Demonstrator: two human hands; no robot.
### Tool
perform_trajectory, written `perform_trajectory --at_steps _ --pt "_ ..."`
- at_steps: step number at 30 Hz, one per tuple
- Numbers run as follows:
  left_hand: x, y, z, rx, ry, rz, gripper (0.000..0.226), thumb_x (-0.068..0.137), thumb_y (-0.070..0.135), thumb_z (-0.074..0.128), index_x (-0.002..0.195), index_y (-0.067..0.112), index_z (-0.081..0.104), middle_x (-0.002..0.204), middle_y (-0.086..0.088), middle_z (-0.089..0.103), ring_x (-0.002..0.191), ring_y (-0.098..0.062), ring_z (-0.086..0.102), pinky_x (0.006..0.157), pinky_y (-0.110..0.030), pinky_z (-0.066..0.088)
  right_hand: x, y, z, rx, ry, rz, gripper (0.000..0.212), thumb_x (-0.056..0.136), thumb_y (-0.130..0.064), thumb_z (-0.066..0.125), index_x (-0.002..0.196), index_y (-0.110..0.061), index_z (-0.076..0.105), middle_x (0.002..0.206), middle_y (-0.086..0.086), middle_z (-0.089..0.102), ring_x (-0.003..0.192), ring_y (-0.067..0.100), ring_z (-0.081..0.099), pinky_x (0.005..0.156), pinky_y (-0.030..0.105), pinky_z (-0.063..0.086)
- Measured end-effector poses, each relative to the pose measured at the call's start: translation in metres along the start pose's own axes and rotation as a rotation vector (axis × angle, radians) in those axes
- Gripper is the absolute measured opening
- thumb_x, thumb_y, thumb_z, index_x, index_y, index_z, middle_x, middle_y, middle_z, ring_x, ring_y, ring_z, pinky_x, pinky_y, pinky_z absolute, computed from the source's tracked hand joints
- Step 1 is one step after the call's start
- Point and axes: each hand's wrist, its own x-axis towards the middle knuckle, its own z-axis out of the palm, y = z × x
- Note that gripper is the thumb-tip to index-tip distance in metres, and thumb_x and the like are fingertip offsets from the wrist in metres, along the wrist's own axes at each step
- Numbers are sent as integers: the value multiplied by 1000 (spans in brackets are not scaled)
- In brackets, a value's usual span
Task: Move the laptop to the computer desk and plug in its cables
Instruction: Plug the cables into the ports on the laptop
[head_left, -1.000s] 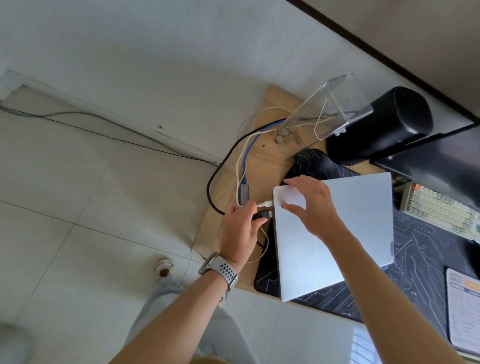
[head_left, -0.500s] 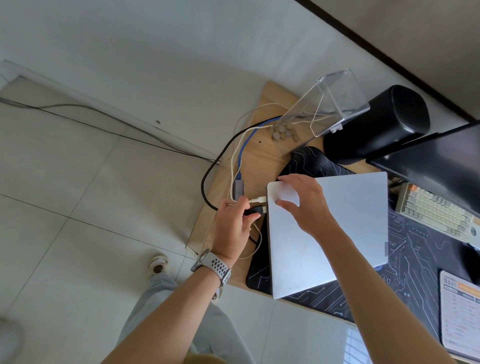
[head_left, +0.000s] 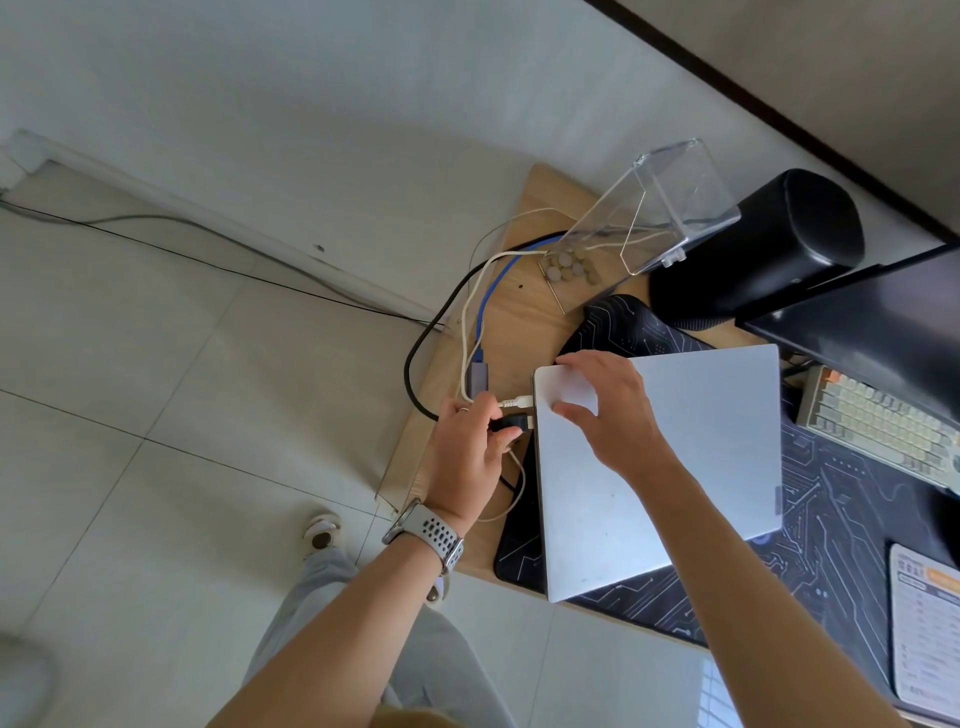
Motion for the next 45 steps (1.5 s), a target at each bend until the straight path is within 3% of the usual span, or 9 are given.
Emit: perform_trajectory --at_steps 3,8,11,14,19,25,30,38,45 --pt "-1 3 1 -30 9 -35 16 78 12 74 82 6 59 69 -6 62 71 -18 53 55 -12 36 0 -1 0 3 3 4 44 81 -21 71 122 -13 57 125 6 58 120 25 46 103 38 30" --pt "-5 4 4 -68 32 -80 12 80 7 71 86 5 60 75 -9 63 71 6 48 57 -4 41 1 -3 -1 15 -4 14 44 80 -19 72 121 -12 58 124 7 58 118 25 47 102 39 33" --pt "-2 6 1 -69 28 -40 12 79 4 72 82 4 60 72 -9 63 73 -11 53 58 -8 43 2 -5 -3 42 -18 38 44 80 -18 72 121 -13 58 124 6 57 119 24 45 103 40 35" --pt "3 7 -2 -23 11 27 13 77 2 72 78 3 58 67 -8 61 74 -22 52 55 -25 45 3 -6 -5 60 -22 42 44 80 -17 72 121 -13 58 124 6 57 119 24 44 102 40 36" --pt "2 5 0 15 8 51 15 77 5 73 79 2 58 67 -9 61 76 -25 54 55 -27 48 3 -8 -6 63 -33 55 43 80 -17 72 121 -12 58 122 6 56 117 23 43 93 27 32" --pt "4 9 -8 122 -20 180 19 77 20 66 75 3 57 57 -4 57 70 -24 52 55 -26 42 4 -10 -7 74 -33 64 43 80 -16 73 120 -12 59 122 6 56 116 22 43 91 25 30" --pt "7 3 -13 156 -112 234 24 70 8 80 80 2 59 60 -5 60 72 -26 54 59 -27 46 4 -9 -7 73 -35 66 43 80 -17 73 120 -12 59 121 6 57 115 22 43 92 26 30" --pt "4 8 -13 150 -105 215 25 67 -5 78 82 1 60 64 -8 63 76 -29 58 59 -32 53 4 -9 -7 69 -41 69 43 80 -17 73 120 -11 58 121 7 56 115 22 42 91 26 30" --pt "1 14 -12 183 -42 238 6 79 10 58 81 5 57 61 -6 62 75 -28 56 52 -34 52 7 -9 -7 74 -50 59 43 78 -15 74 118 -10 59 115 7 57 111 23 43 89 26 31"
